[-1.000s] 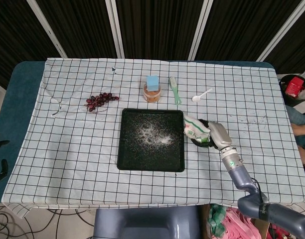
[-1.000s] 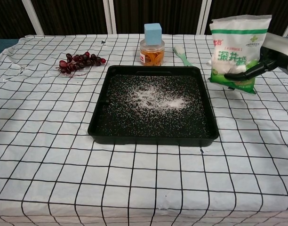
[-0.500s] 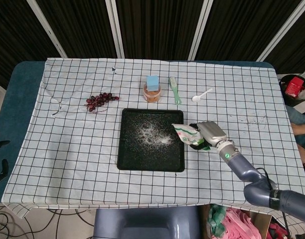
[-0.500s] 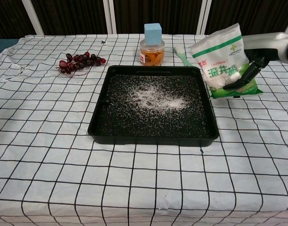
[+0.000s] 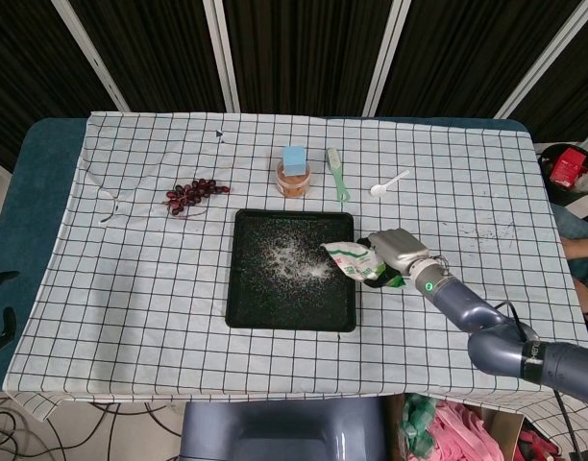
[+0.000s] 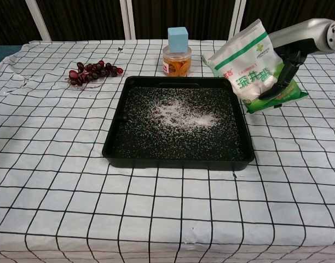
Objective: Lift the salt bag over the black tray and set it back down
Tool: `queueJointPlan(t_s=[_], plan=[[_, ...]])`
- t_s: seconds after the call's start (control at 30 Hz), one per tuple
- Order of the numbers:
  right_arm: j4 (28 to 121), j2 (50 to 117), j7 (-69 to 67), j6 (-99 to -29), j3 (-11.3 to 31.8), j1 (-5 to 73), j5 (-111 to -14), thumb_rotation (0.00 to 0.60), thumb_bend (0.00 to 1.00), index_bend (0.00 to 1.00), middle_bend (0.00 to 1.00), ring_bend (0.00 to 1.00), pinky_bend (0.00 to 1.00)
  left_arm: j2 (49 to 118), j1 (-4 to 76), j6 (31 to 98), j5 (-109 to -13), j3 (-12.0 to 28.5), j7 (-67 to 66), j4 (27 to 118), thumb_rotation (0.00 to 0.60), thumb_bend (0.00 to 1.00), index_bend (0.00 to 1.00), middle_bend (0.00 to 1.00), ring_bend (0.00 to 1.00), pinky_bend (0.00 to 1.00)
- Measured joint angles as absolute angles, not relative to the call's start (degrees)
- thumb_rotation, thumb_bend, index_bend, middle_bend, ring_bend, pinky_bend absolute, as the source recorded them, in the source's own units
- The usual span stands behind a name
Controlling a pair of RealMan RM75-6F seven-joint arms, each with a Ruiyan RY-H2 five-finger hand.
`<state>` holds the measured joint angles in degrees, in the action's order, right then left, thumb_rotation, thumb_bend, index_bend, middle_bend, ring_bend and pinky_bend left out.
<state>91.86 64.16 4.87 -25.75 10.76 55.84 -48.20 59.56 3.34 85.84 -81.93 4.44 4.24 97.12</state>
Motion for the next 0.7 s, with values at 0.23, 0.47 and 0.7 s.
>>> queueJointPlan(t_s=[0.23, 0.47, 0.7], plan=[[92.9, 61.9, 7.3, -24.0, 6.9, 61.8, -40.7, 0.600, 0.39, 0.49, 0.42, 0.54, 0.49, 59.6, 3.3, 86.0, -82.0, 4.4, 4.3, 97.2, 0.600, 0.61, 0.22, 0.04, 0.00, 0.00], [93.7, 59.8, 9.3, -22.2, 1.8, 69.3, -33.0, 0.600, 0.39, 0.51, 0.44, 0.56, 0.49, 59.5, 3.2, 86.1, -82.3, 4.4, 4.4, 97.3, 0.600, 0.61, 0.22, 0.04, 0.00, 0.00], [95.7, 59.2, 13.7, -24.7, -6.8, 77.8, -25.1, 0.600, 0.40, 0.52, 0.44, 0.56, 0.50, 59.4, 3.2, 86.1, -82.4, 4.3, 4.6, 97.3, 0.600, 0.61, 0.22, 0.04, 0.00, 0.00]])
